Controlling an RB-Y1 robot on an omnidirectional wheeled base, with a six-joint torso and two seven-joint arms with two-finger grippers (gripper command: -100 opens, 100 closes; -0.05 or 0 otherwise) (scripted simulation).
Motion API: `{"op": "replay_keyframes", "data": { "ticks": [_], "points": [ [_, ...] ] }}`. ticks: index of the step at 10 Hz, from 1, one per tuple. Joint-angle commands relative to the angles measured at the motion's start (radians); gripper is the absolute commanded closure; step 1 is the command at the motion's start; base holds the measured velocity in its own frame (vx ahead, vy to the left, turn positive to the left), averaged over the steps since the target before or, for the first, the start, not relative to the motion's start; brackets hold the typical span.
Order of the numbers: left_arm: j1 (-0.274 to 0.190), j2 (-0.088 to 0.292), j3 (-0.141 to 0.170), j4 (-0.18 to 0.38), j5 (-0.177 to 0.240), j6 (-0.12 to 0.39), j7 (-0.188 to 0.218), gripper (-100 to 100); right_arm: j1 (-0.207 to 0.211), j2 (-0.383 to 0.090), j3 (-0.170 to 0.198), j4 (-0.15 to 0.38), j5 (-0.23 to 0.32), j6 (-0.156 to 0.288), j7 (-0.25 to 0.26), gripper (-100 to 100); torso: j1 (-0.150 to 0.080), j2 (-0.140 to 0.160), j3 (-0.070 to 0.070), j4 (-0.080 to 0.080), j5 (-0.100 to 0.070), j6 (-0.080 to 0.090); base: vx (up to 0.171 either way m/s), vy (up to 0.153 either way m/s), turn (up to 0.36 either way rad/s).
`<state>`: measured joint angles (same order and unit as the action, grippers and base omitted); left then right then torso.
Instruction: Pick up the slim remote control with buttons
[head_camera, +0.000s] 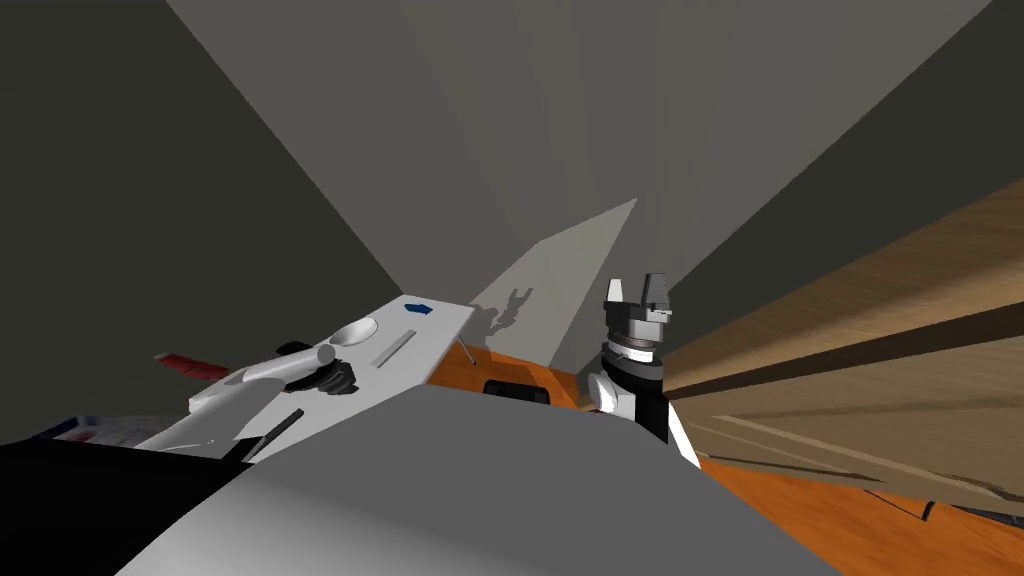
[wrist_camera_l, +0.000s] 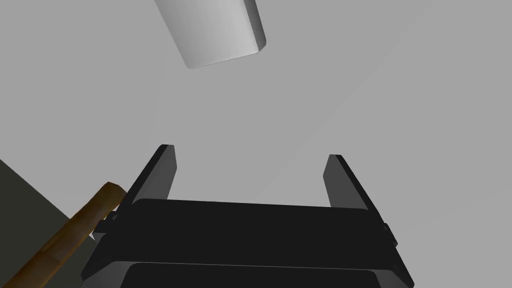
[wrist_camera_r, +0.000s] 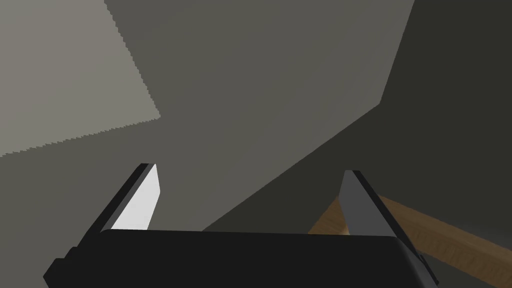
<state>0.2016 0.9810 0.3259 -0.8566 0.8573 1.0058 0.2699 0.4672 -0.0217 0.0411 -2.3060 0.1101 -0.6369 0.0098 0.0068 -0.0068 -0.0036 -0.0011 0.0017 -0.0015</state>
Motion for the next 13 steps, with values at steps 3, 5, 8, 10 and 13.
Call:
{"op": "replay_keyframes", "data": {
  "ticks": [3,5,8,10,13],
  "points": [
    [0.005,0.018,0.028,0.086,0.068,0.064,0.031,-100,0.0,0.0,0.0,0.0,0.0,0.0,0.0,0,0.0,0.001,0.0,0.0,0.0,0.0,0.017,0.053,-0.247],
    [0.002,0.027,0.042,0.132,0.102,0.091,0.045,-100,0.0,0.0,0.0,0.0,0.0,0.0,0.0,0,-0.001,0.0,0.0,0.0,0.0,0.0,0.013,0.042,-0.25],
    [-0.003,0.038,0.065,0.213,0.161,0.136,0.07,-100,0.0,0.0,0.0,0.0,0.0,0.0,0.0,0,0.001,0.0,0.0,0.0,0.0,0.0,0.023,0.064,-0.249],
    [-0.006,0.045,0.083,0.27,0.207,0.168,0.089,-100,0.0,0.0,0.0,0.0,0.0,0.0,0.0,0,-0.001,0.0,0.0,0.0,0.0,-0.001,0.016,0.056,-0.244],
    [-0.009,0.046,0.096,0.318,0.237,0.186,0.102,-100,0.0,0.0,0.0,0.0,0.0,0.0,0.0,0,0.001,0.0,0.0,0.0,0.001,-0.001,0.016,0.074,-0.175]
  ]
}}
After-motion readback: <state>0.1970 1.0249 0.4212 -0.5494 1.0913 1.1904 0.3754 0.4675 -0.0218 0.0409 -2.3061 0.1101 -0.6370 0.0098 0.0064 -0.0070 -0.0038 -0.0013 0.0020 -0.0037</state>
